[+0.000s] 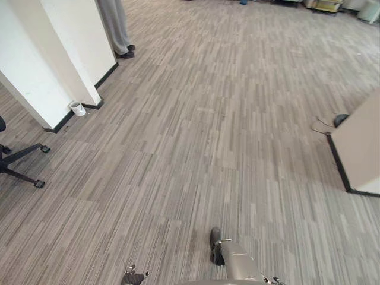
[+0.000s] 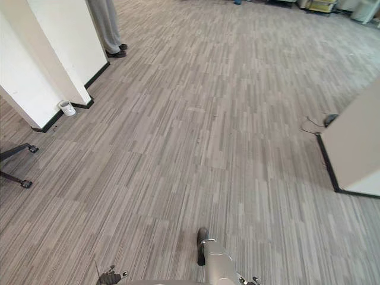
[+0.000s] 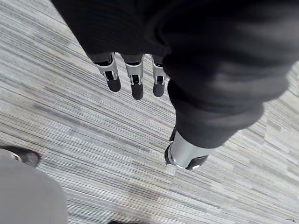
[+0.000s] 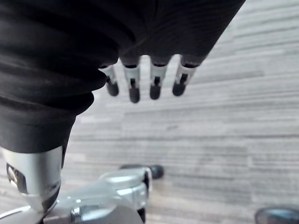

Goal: Organize washtable

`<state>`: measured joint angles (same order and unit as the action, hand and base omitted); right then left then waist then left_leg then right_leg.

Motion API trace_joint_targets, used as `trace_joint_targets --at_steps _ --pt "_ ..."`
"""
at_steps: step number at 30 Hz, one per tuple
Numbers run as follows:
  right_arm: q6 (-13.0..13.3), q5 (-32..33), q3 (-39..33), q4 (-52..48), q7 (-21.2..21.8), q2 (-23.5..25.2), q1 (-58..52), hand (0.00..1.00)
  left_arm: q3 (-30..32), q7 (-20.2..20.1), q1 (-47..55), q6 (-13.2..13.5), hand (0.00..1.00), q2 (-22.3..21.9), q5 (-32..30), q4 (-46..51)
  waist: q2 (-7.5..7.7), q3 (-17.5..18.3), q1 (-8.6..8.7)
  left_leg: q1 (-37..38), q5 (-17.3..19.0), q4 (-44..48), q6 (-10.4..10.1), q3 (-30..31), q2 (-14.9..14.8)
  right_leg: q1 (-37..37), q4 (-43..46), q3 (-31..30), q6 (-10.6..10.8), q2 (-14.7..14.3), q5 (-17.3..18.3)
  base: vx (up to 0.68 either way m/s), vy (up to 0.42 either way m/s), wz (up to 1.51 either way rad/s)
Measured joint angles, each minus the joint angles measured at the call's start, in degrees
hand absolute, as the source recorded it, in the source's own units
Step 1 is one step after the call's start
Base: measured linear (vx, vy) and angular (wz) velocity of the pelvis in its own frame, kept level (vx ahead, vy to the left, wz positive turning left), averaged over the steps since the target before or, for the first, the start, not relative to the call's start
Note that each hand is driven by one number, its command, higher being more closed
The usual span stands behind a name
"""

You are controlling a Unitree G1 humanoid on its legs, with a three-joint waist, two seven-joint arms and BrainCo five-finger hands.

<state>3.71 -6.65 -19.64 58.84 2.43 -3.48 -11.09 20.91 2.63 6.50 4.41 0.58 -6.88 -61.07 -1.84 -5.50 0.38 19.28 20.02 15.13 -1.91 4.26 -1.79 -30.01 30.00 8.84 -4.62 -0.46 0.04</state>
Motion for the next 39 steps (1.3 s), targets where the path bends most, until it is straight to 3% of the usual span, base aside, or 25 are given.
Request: trace_joint_targets --at_steps 1,2,3,4,5,7,9,11,12,13,15,17,18,19,20,21,22,23,26,29,32,34,36,38,39 --pt "0.0 -0.2 -0.2 -0.2 0.0 0.0 0.0 0.00 0.2 0.0 -0.7 0.0 0.00 -0.5 0.0 0.0 -0.21 -0.1 0.18 -0.6 -2.5 1.8 -0.9 -0.1 -0.2 0.2 1.4 0.5 -0.5 0.1 1.5 0.94 -0.254 0.20" --pt "-0.1 -0.3 -0.2 -1.3 0.1 -0.4 0.2 0.00 1.2 -0.1 -1.4 -0.1 0.00 -1.9 -0.3 0.3 -0.80 -0.4 0.24 -1.9 -9.5 7.4 0.6 -0.4 0.0 2.6 2.6 1.3 -1.7 -0.2 3.8 0.92 -0.273 0.07" --pt "-0.2 -0.4 0.3 -1.7 0.1 -0.8 0.0 0.00 2.8 -0.2 -1.3 -0.1 0.00 -3.7 -0.3 0.9 -1.47 -0.5 0.41 -4.8 -20.8 16.1 1.6 -1.1 0.1 7.6 0.4 1.4 -2.3 -1.1 5.5 0.77 -0.236 -0.09" --pt "-0.3 -0.5 1.1 -2.0 0.0 -1.0 -0.1 0.00 3.6 -0.2 -1.0 0.0 0.00 -4.2 -0.3 1.4 -1.06 -0.7 -0.04 -6.9 -26.9 21.6 0.6 -1.6 -0.4 10.5 -1.5 0.9 -2.8 -1.6 6.2 0.77 -0.193 -0.24" --pt "-0.2 -0.6 2.4 -2.5 0.0 -1.2 -0.1 0.00 3.8 -0.2 -1.0 0.0 0.00 -4.3 -0.3 2.6 -1.42 -0.6 -0.07 -12.7 -28.5 35.1 -0.8 -3.8 -2.5 16.1 -5.6 -0.9 -2.8 -3.1 7.5 0.58 -0.119 -0.34" --pt "-0.2 -0.7 5.8 -2.1 0.0 -1.7 1.1 0.00 3.9 -0.2 -1.0 0.1 0.00 -3.7 0.2 5.1 -0.10 -1.6 -1.75 -23.4 -22.4 52.2 1.3 -10.3 -8.3 25.5 -10.7 -2.9 -4.1 -4.6 8.7 0.67 -0.150 -0.46" --pt "-0.1 -0.7 7.9 -1.6 0.0 -1.6 2.3 0.00 3.2 -0.1 -1.0 0.7 0.00 -2.8 0.7 7.3 1.35 -2.1 -2.88 -30.8 -17.6 54.9 1.9 -11.8 -9.1 32.0 -15.2 -4.8 -3.9 -4.2 9.8 0.54 -0.114 -0.41" --pt "-0.1 -0.7 8.9 -1.2 0.2 -1.9 3.6 0.00 2.7 -0.1 -1.0 1.2 0.00 -2.1 1.1 7.9 1.62 -2.4 -3.56 -37.3 -14.4 50.8 0.8 -12.2 -8.6 37.3 -19.0 -6.0 -2.5 -3.9 12.5 0.52 -0.010 -0.35" --pt "-0.2 -0.7 9.5 -0.4 0.2 -2.5 4.0 0.00 1.7 -0.1 -0.6 1.3 0.00 -1.5 1.7 8.0 1.08 -2.4 -4.56 -41.0 -12.0 34.7 -0.4 -12.5 -5.3 41.2 -19.7 -6.9 -1.7 -2.5 15.3 0.64 0.087 -0.35" --pt "-0.1 -0.8 10.6 0.6 0.3 -2.9 5.4 0.00 1.6 0.0 0.8 1.2 0.00 -1.3 1.8 7.4 1.03 -2.4 -4.70 -41.1 -12.8 16.8 -0.8 -12.1 -2.0 43.6 -19.9 -8.2 -1.1 -1.2 17.8 0.78 0.141 -0.36" --pt "0.3 -0.8 11.9 0.6 0.4 -2.9 6.2 0.00 1.1 0.0 3.7 0.9 0.00 -1.3 1.7 6.5 0.34 -2.2 -5.25 -41.1 -14.8 -0.5 -3.6 -12.3 -1.0 46.3 -21.2 -10.6 0.0 -0.4 20.2 0.69 0.199 -0.66" --pt "0.7 -0.8 12.5 2.3 0.5 -2.3 5.8 0.00 1.3 0.0 6.2 0.3 0.00 -0.8 1.8 3.7 1.13 -1.2 -7.04 -42.8 -20.1 -0.6 -0.6 -12.2 0.0 49.6 -22.8 -13.1 0.8 0.9 21.7 0.61 0.233 -0.68" --pt "0.8 -0.7 12.4 3.1 0.6 -1.2 5.5 0.00 1.3 0.0 7.6 0.2 0.00 -0.3 1.7 2.3 2.13 0.4 -7.68 -42.5 -24.4 -0.7 3.2 -12.2 1.4 49.4 -20.9 -14.3 0.8 2.0 21.7 0.76 0.270 -0.23" --pt "0.8 -0.8 12.0 3.8 1.3 -0.2 5.2 0.00 1.8 -0.1 8.7 0.3 0.00 0.8 1.8 1.8 4.56 1.9 -7.45 -41.5 -26.6 -1.0 5.3 -12.7 3.3 47.0 -14.5 -15.5 1.1 4.0 21.5 0.91 0.307 0.12" --pt "1.0 -0.8 10.3 4.9 1.6 1.0 5.1 0.00 2.2 -0.1 8.8 0.2 0.00 2.4 1.8 0.0 6.76 2.4 -7.32 -39.5 -25.2 -0.5 6.7 -12.8 6.2 44.8 -5.5 -16.3 3.9 5.8 19.6 0.76 0.254 0.35" --pt "1.0 -0.7 9.4 5.4 1.8 1.2 4.9 0.00 2.2 -0.1 8.4 0.2 0.00 2.8 1.8 -0.8 7.22 2.5 -7.18 -38.4 -23.6 0.3 7.2 -12.8 7.2 43.6 -0.5 -17.3 6.3 5.9 17.2 0.99 0.268 0.43" --pt "1.5 -0.7 6.9 6.6 2.9 0.8 4.9 0.00 2.4 -0.1 7.7 -0.1 0.00 3.3 1.8 -1.6 7.54 1.8 -6.65 -31.9 -16.2 3.5 8.7 -12.2 8.8 36.8 23.2 -23.7 17.3 2.5 0.5 0.88 0.219 0.12" --pt "2.2 -0.7 6.0 6.5 3.0 0.1 4.7 0.00 1.9 -0.1 7.4 -0.4 0.00 3.3 1.7 -2.1 6.71 1.2 -5.41 -25.7 -13.2 2.7 8.7 -12.1 9.3 30.5 36.2 -19.9 14.9 4.3 1.2 0.98 0.250 -0.03" --pt "2.4 -0.3 4.9 5.6 2.8 -0.7 2.2 0.00 -0.7 -0.1 6.0 -0.9 0.00 4.2 1.5 -3.2 4.79 0.4 -3.03 -13.4 -9.5 -2.5 8.8 -10.4 7.8 22.2 37.5 -11.0 7.2 6.4 9.0 0.53 0.136 -0.06" --pt "2.4 0.0 3.9 4.2 2.7 -0.3 1.6 0.00 -2.0 0.1 3.3 -0.7 0.00 4.2 1.5 -2.5 4.58 0.4 -1.35 -9.9 -5.1 -3.2 8.4 -9.3 5.9 13.5 21.9 -7.6 7.1 4.7 13.5 0.44 -0.022 0.07" --pt "1.9 0.0 3.8 2.8 2.3 0.2 0.1 0.00 -2.2 0.3 0.9 -0.2 0.00 3.7 1.4 -1.2 4.12 0.1 -1.04 -6.4 -0.9 -4.3 5.7 -7.8 4.4 12.2 -11.4 -10.1 7.5 1.3 7.3 0.51 -0.094 0.24" --pt "1.1 -0.1 4.1 2.7 2.2 -0.4 -1.4 0.00 0.9 0.9 1.4 -0.1 0.00 0.7 1.4 0.1 1.48 1.0 -0.03 -3.7 1.2 -2.5 1.6 -6.0 1.3 13.0 -10.0 -9.6 5.5 -1.0 0.6 0.84 -0.198 0.57" --pt "-0.1 -0.3 4.8 2.7 1.6 -1.2 -1.7 0.00 3.5 1.2 1.2 0.0 0.00 -0.6 1.4 1.2 0.97 1.0 0.10 -9.5 -0.1 15.0 -0.4 -5.8 -0.5 14.5 -6.1 -8.7 3.3 -1.7 1.2 0.71 -0.192 0.40" --pt "-0.2 -0.2 6.7 1.5 1.2 -2.6 -1.6 0.00 6.6 1.2 0.7 0.0 0.00 -2.4 1.6 2.5 -0.36 -0.1 -0.43 -20.0 -13.7 37.7 -0.5 -7.4 -3.8 18.6 -6.7 -8.3 1.6 -2.7 5.0 0.64 -0.174 0.01" --pt "-0.3 -0.1 7.5 1.5 1.1 -3.5 -1.6 0.00 7.5 1.2 0.8 0.0 0.00 -3.0 1.8 2.8 -1.45 -1.0 -1.65 -25.0 -14.0 48.9 1.5 -10.1 -8.1 22.6 -7.9 -8.8 0.4 -4.3 6.8 0.61 -0.127 -0.27"
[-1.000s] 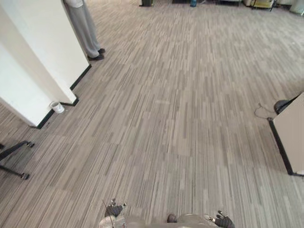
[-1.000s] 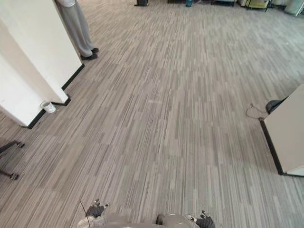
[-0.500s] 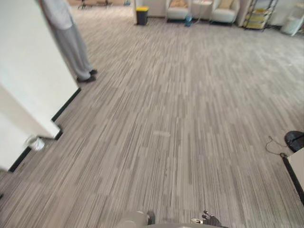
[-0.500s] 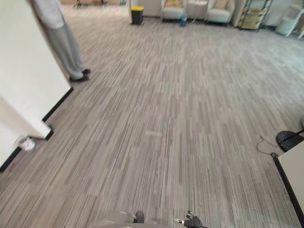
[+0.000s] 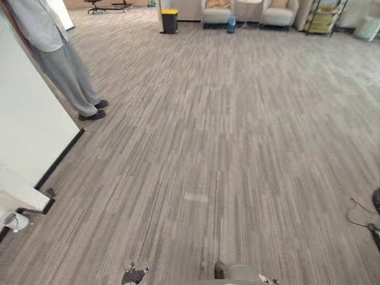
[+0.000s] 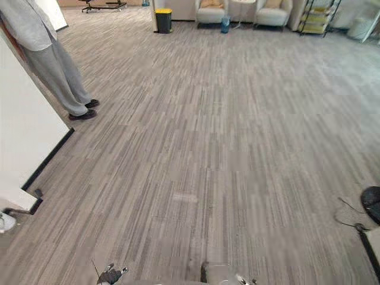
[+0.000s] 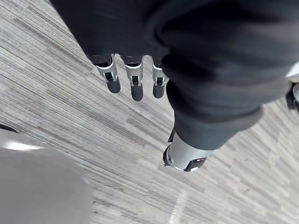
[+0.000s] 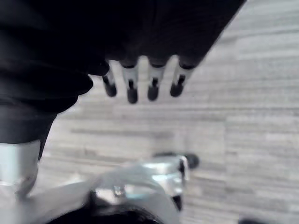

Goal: Organize washtable

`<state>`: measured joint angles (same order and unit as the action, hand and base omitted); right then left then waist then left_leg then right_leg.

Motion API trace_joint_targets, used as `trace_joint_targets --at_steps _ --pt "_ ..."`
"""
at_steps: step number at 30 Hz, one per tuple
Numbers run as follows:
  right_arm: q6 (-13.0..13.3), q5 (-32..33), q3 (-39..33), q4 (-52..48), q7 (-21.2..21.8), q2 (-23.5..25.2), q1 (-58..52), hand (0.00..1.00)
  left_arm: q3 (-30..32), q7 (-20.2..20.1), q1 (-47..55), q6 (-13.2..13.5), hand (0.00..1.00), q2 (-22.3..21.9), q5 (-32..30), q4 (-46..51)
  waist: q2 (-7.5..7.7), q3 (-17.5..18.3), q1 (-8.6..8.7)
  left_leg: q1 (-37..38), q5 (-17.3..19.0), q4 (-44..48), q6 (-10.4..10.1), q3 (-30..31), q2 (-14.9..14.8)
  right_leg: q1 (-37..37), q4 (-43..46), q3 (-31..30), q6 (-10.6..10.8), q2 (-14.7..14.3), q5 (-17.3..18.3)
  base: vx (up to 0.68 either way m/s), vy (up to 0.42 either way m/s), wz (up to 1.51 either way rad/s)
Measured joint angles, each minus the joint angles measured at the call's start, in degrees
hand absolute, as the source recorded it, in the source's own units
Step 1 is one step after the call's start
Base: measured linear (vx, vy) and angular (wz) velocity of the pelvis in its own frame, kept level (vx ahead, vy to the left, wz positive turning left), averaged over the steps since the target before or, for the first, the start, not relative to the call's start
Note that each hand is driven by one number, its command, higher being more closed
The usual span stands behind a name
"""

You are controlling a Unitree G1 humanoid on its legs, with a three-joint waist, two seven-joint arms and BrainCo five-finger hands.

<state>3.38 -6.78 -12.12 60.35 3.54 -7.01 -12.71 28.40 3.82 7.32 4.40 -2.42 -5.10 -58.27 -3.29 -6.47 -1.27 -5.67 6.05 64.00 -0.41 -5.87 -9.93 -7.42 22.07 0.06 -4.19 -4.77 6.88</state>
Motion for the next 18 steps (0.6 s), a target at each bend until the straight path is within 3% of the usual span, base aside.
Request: trace_joint_targets --at_steps 2,4,6,9,10,11,12,13,14,15,16,17,18 --pt "-0.3 0.0 0.2 0.0 -0.3 0.2 0.1 0.00 -0.5 -0.1 0.9 -0.1 0.00 0.7 0.1 0.4 0.69 -0.4 -1.11 -5.7 1.7 5.1 0.8 -0.5 -1.1 6.6 -2.3 -1.0 -1.8 0.0 2.0 0.56 -0.112 -0.34" --pt "-0.2 0.0 0.2 0.0 -0.6 0.8 1.1 0.00 -2.1 -0.1 1.7 0.0 0.00 1.5 0.0 0.5 2.12 -0.2 -1.69 -9.1 2.7 0.9 -0.3 -1.0 -0.3 10.5 -4.7 -2.5 -1.2 1.1 3.7 0.50 -0.086 -0.42" --pt "-0.2 0.0 0.3 -0.8 -0.9 0.9 2.3 0.00 -3.2 -0.1 2.2 -0.1 0.00 1.7 0.0 0.4 2.31 -0.4 -1.76 -13.8 3.5 -13.4 -1.5 -2.1 0.0 14.3 -6.5 -3.7 0.9 1.4 6.2 0.61 -0.015 -0.30" --pt "-0.1 -0.1 0.1 -1.2 -0.9 1.3 2.4 0.00 -3.5 0.0 2.0 0.0 0.00 1.7 0.5 0.6 2.68 -0.6 -2.85 -13.5 2.3 -37.5 -2.7 -1.8 1.9 19.3 -7.7 -5.9 3.7 2.6 8.9 0.49 0.105 -0.27" --pt "0.0 0.0 0.0 -1.1 -0.9 1.6 2.1 0.00 -3.8 0.0 2.5 0.1 0.00 1.9 0.5 0.9 3.28 -0.1 -3.13 -13.2 2.0 -41.6 -3.2 -1.3 2.6 19.6 -7.8 -6.6 3.4 3.2 10.2 0.59 0.236 -0.73" --pt "0.5 -0.1 -0.2 -1.6 -0.8 2.2 2.3 0.00 -4.1 -0.1 3.6 0.3 0.00 2.1 0.5 0.8 3.69 0.5 -3.45 -13.9 1.6 -45.4 -3.3 -0.5 3.5 21.1 -7.5 -8.0 3.1 4.7 14.2 0.49 0.236 -0.63" --pt "0.5 -0.1 -0.4 -1.5 -0.7 2.5 2.2 0.00 -4.2 -0.1 4.2 0.3 0.00 2.6 0.5 0.8 4.46 1.2 -3.41 -14.1 -0.9 -43.6 -2.8 -0.8 3.6 21.7 -7.4 -8.3 3.5 6.1 15.8 0.68 0.327 -0.72" --pt "0.5 -0.1 -1.0 -1.5 -0.8 3.7 0.0 0.00 -4.3 -0.2 5.5 0.3 0.00 3.5 0.5 0.7 5.87 4.0 -3.48 -13.9 -3.0 -41.8 -2.6 -2.9 5.9 22.0 -5.0 -10.1 5.6 8.3 17.2 0.64 0.312 -0.51" --pt "0.4 0.0 -2.9 -1.4 -0.8 4.4 -0.3 0.00 -4.2 -0.2 5.2 0.3 0.00 4.1 0.5 0.0 7.32 4.0 -3.54 -12.1 -4.0 -41.2 0.1 -3.6 7.5 17.8 7.1 -11.7 6.6 9.4 16.5 0.66 0.310 -0.44" --pt "0.5 0.0 -3.8 -1.3 -0.7 5.0 -0.2 0.00 -4.7 -0.1 5.1 0.3 0.00 4.8 0.5 -0.3 7.90 4.2 -3.17 -10.7 -3.2 -41.8 0.8 -4.5 8.6 14.8 13.8 -12.3 7.4 9.9 14.4 0.62 0.305 -0.17" --pt "0.5 0.0 -4.6 -1.1 -0.6 5.7 0.0 0.00 -6.2 -0.2 4.8 0.3 0.00 5.9 0.5 -0.9 8.28 4.1 -2.42 -8.8 -2.3 -42.8 2.1 -5.2 9.6 10.8 23.5 -13.0 8.6 9.9 8.8 0.57 0.312 0.01" --pt "0.6 0.0 -5.3 -1.0 -0.5 5.8 0.2 0.00 -8.2 -0.2 3.8 0.3 0.00 6.9 0.5 -1.7 8.24 3.8 -1.37 -5.9 -1.5 -44.1 3.1 -5.5 10.4 7.3 32.0 -12.8 10.0 10.3 4.5 0.63 0.357 -0.02" --pt "0.7 0.0 -5.5 -0.9 -0.1 5.5 0.8 0.00 -9.7 -0.1 2.9 0.2 0.00 7.3 0.5 -2.6 7.51 2.9 -1.10 -1.8 -0.6 -46.0 3.6 -5.5 10.6 4.9 35.3 -10.0 9.1 10.8 5.0 0.51 0.286 -0.10"
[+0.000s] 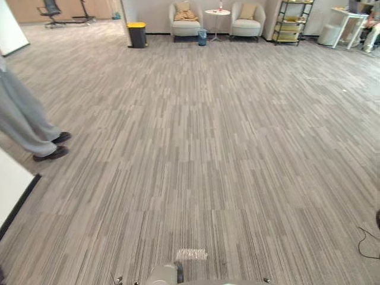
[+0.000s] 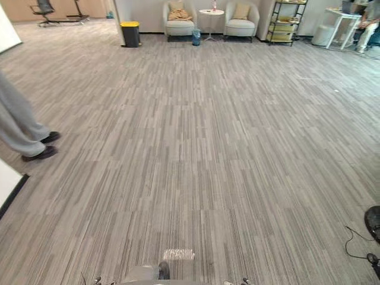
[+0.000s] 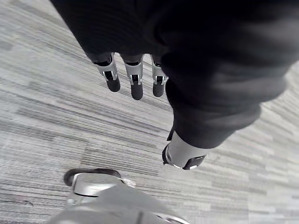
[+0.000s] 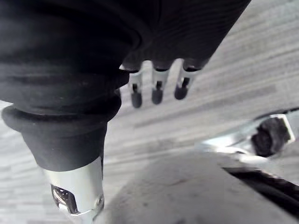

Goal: Organize washtable

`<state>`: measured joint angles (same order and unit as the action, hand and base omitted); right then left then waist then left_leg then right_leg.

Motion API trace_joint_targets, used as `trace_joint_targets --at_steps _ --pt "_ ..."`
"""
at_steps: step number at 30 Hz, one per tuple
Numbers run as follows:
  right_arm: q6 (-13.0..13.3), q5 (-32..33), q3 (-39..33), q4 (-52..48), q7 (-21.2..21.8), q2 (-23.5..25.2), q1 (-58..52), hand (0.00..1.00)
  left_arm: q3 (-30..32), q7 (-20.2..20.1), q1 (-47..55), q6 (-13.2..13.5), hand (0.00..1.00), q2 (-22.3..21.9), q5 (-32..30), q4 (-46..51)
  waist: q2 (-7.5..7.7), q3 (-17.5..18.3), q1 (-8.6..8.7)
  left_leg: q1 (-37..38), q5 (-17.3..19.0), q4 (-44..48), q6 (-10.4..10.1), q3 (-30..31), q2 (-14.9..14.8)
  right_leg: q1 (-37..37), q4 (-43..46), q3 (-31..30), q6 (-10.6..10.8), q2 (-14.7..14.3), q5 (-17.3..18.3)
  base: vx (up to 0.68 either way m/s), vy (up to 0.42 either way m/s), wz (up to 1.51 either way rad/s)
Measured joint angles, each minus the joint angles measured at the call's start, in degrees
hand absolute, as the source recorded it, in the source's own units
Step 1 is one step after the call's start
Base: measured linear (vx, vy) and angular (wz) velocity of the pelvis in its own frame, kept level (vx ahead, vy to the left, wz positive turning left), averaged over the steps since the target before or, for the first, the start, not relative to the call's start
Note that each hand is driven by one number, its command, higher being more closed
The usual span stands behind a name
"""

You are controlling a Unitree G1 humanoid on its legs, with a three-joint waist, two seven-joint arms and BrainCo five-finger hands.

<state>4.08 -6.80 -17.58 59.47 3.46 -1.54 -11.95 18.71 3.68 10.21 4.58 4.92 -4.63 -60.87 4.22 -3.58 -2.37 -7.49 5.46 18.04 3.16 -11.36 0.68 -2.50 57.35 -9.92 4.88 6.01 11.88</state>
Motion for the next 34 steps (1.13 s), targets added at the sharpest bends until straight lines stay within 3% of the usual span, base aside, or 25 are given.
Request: trace_joint_targets --at_steps 2,6,7,8,9,10,12,13,16,20,23,26,30,34 --pt "0.1 0.0 0.1 0.4 0.2 -0.1 0.3 0.00 -2.5 0.0 -0.5 0.1 0.00 0.6 -0.1 -0.4 -0.55 -0.5 0.36 6.9 0.3 -5.0 0.2 -0.2 -0.3 -1.1 -2.9 4.5 -1.6 0.1 2.7 0.40 0.197 -0.14" --pt "1.0 0.1 0.1 0.8 0.2 -0.2 0.6 0.00 -3.0 0.1 -1.3 0.3 0.00 0.8 0.0 -0.5 -0.67 -0.6 1.37 12.9 2.6 -9.0 -0.7 -0.6 -1.0 -4.3 -21.4 10.2 -0.9 -1.4 4.9 0.27 0.056 -0.07" --pt "1.0 0.1 0.1 0.9 0.2 -0.1 0.8 0.00 -2.7 0.1 -1.1 0.3 0.00 0.7 -0.1 -0.5 -0.66 -0.6 1.48 13.8 4.0 -8.3 -1.6 -0.6 -0.9 -3.5 -30.6 10.1 -2.3 -2.1 3.1 0.20 -0.007 0.03" --pt "1.0 0.1 0.1 0.9 0.1 -0.1 0.8 0.00 -2.7 0.1 -1.1 0.3 0.00 0.7 -0.1 -0.5 -0.65 -0.6 1.47 13.9 4.3 -8.0 -1.7 -0.6 -0.9 -3.4 -31.9 10.1 -2.7 -2.1 2.4 0.31 -0.044 0.10" --pt "1.0 0.1 0.1 1.0 0.0 -0.1 0.7 0.00 -2.2 0.2 -1.3 0.4 0.00 0.5 -0.1 -0.4 -0.48 -0.7 1.37 14.2 5.6 -7.1 -2.2 -0.1 -0.2 -2.8 -35.7 10.0 -3.3 -1.6 -2.2 0.28 -0.090 0.22" --pt "1.0 0.0 0.2 0.9 0.1 -0.4 0.8 0.00 -1.8 0.3 -1.3 0.4 0.00 -0.4 -0.2 -0.4 -1.87 -0.6 1.46 14.5 6.0 -6.7 -2.6 0.7 -0.9 -1.8 -35.9 11.2 -3.1 -1.9 -2.0 0.34 -0.114 0.29" --pt "0.9 -0.2 0.5 0.9 0.1 -1.6 0.9 0.00 -1.6 0.3 -1.4 0.6 0.00 -1.7 -0.3 -0.3 -2.64 -0.6 1.25 14.9 6.5 -7.5 -3.4 1.9 -2.0 -0.6 -37.8 12.7 -3.3 -2.9 -1.8 0.26 -0.127 0.32" --pt "0.8 -0.6 0.6 0.9 0.1 -2.1 1.2 0.00 -1.5 0.3 -1.4 0.8 0.00 -2.2 -0.3 -0.3 -3.94 -0.2 1.32 15.0 6.2 -8.4 -4.0 2.7 -2.5 -0.6 -38.8 13.5 -3.5 -3.3 -1.7 0.22 -0.136 0.28" --pt "0.8 -0.5 0.6 1.2 -0.5 -2.9 1.8 0.00 -1.8 0.3 -1.5 1.0 0.00 -2.8 0.0 -0.3 -4.42 -0.8 1.36 15.2 5.4 -9.9 -5.2 4.1 -3.6 0.2 -40.1 14.9 -3.8 -4.5 -1.7 0.19 -0.162 0.21" --pt "1.1 -0.5 2.4 2.3 -1.8 -2.8 2.7 0.00 -2.8 0.4 -1.5 1.6 0.00 -2.1 0.0 0.8 -3.21 -1.6 0.94 13.8 5.4 -5.4 -5.4 6.3 -3.8 1.9 -40.0 15.3 -4.5 -4.6 -1.3 0.05 -0.091 0.10" --pt "1.3 -0.4 3.1 2.2 -2.3 -2.7 2.7 0.00 -5.2 1.0 -2.0 2.3 0.00 -1.1 0.8 1.6 -2.42 -2.4 0.74 12.0 4.1 -3.6 -7.3 6.5 -3.1 2.1 -40.7 16.5 -4.6 -3.2 -1.2 -0.04 -0.038 0.26" --pt "2.0 0.1 3.1 3.2 -2.3 -3.4 2.9 0.00 -6.8 1.7 -2.2 2.9 0.00 -1.3 3.3 2.0 -2.88 -2.7 -0.11 12.2 2.8 -8.2 -6.4 6.6 -2.6 0.9 -41.8 17.0 -4.9 -3.1 -1.5 -0.08 0.009 0.17" --pt "2.5 0.3 2.9 4.4 -2.7 -3.3 3.1 0.00 -7.5 1.6 -1.7 3.7 0.00 -1.3 6.4 1.9 -3.58 -2.6 0.17 14.0 0.0 -16.9 -4.8 6.7 -2.9 0.4 -46.4 17.4 -4.8 -4.1 -5.2 -0.10 0.038 0.04" --pt "2.6 1.6 2.7 4.4 -3.6 -3.2 2.8 0.00 -7.3 1.5 -0.8 4.8 0.00 -1.3 11.5 1.8 -3.43 -2.9 0.26 14.0 -0.5 -17.8 -4.5 5.4 -2.6 2.2 -51.9 15.8 -4.4 -4.6 -9.3 -0.08 0.062 -0.18"
